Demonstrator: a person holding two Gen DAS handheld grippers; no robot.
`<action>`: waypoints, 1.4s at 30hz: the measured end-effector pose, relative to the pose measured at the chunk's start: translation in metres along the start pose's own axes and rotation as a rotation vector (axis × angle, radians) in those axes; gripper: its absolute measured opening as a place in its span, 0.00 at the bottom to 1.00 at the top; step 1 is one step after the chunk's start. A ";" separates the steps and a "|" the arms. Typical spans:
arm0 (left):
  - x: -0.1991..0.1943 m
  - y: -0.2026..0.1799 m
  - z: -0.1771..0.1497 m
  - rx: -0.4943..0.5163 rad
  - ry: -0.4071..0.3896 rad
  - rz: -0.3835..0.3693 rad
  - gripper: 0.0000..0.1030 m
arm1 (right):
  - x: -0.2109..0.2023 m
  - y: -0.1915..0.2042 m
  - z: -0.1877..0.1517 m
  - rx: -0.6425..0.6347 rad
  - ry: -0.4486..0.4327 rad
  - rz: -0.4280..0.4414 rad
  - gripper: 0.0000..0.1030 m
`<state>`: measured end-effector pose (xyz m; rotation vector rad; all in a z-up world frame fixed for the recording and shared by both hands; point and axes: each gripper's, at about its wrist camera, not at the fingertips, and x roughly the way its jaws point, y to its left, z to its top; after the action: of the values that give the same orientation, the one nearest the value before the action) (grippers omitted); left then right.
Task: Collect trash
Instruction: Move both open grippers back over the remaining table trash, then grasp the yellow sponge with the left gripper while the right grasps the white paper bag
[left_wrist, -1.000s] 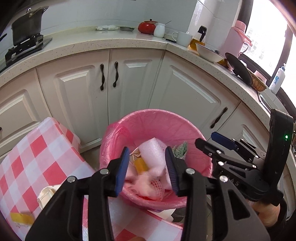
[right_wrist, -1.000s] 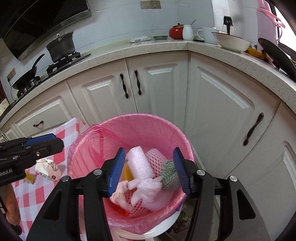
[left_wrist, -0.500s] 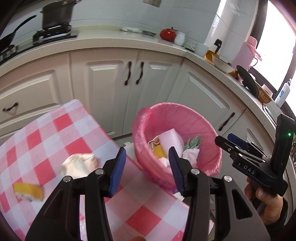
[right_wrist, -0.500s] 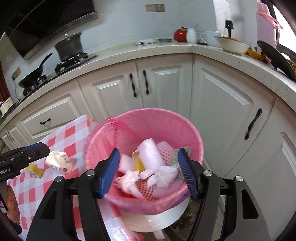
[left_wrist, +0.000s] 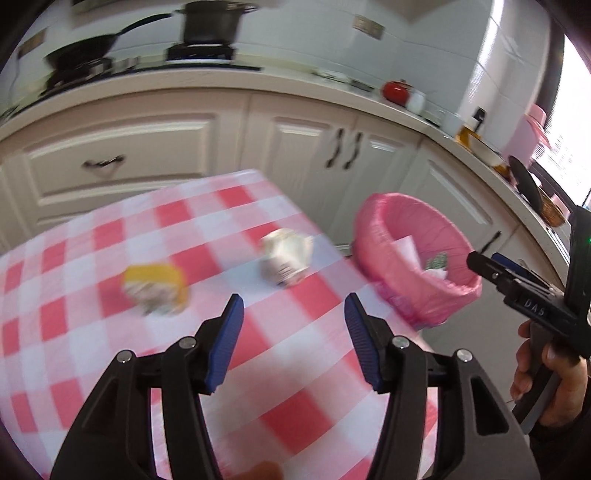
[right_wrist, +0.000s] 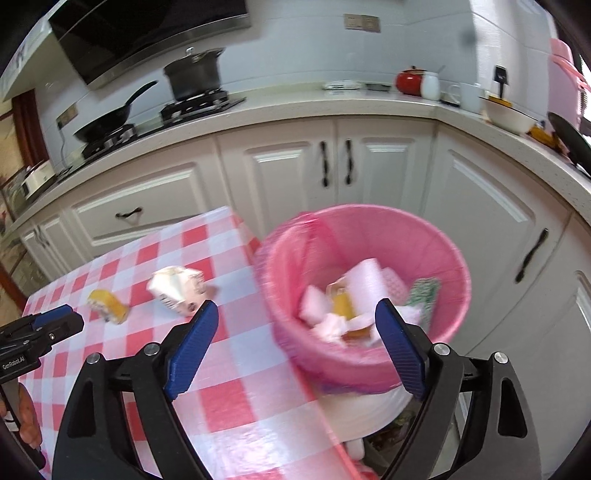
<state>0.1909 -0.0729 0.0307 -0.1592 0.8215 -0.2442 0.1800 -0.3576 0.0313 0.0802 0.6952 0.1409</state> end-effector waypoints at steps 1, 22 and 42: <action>-0.004 0.009 -0.005 -0.012 0.000 0.011 0.53 | 0.000 0.006 -0.001 -0.006 0.003 0.009 0.80; -0.028 0.115 -0.040 -0.141 -0.013 0.081 0.63 | 0.058 0.132 -0.010 -0.188 0.077 0.103 0.82; 0.054 0.132 0.000 -0.115 0.074 0.094 0.76 | 0.164 0.150 0.002 -0.302 0.152 0.087 0.82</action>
<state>0.2468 0.0384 -0.0383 -0.2204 0.9146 -0.1151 0.2901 -0.1838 -0.0524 -0.1919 0.8149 0.3364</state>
